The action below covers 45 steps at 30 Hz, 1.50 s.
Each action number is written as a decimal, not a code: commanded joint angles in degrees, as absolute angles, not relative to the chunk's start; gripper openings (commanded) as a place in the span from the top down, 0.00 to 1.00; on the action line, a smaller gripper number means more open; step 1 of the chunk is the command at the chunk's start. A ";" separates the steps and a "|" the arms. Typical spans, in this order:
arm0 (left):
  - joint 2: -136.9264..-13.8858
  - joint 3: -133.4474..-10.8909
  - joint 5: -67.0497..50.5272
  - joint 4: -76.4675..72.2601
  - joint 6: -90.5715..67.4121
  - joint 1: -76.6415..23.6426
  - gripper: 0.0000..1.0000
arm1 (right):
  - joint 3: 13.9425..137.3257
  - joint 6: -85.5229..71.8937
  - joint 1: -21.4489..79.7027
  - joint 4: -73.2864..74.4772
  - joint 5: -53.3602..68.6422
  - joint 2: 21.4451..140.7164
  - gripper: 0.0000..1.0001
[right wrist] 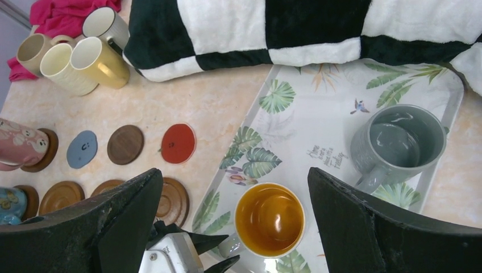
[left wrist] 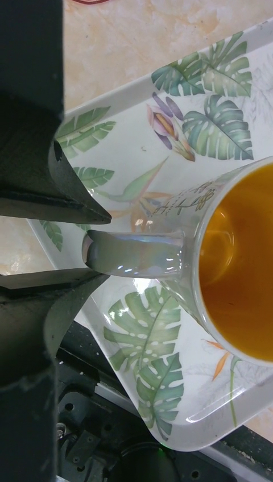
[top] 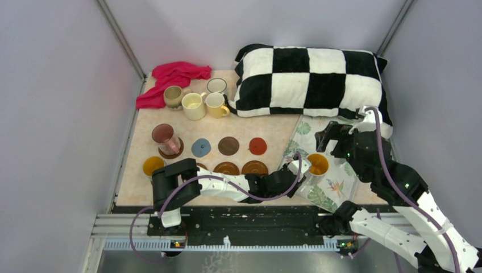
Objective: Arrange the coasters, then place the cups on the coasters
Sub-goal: Place the cup at the center of the board.
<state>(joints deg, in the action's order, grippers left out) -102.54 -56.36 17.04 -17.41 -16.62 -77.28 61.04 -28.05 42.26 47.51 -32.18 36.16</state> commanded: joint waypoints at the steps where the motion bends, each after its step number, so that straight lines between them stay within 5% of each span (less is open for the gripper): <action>1: -102.21 -57.39 16.09 -17.37 -17.14 -77.25 0.58 | 63.14 -26.83 42.47 45.22 -31.34 37.33 0.01; 23: -102.54 -59.80 17.13 -12.48 -16.11 -77.27 0.40 | 62.05 -27.24 42.49 44.99 -29.96 37.37 0.01; 32: -107.43 -69.64 19.32 -4.84 -15.59 -77.10 0.31 | 62.72 -27.25 42.50 46.03 -30.56 37.51 0.01; 45: -112.19 -75.70 16.42 3.85 -15.41 -75.19 0.39 | 62.40 -27.50 42.51 46.67 -30.56 36.98 0.01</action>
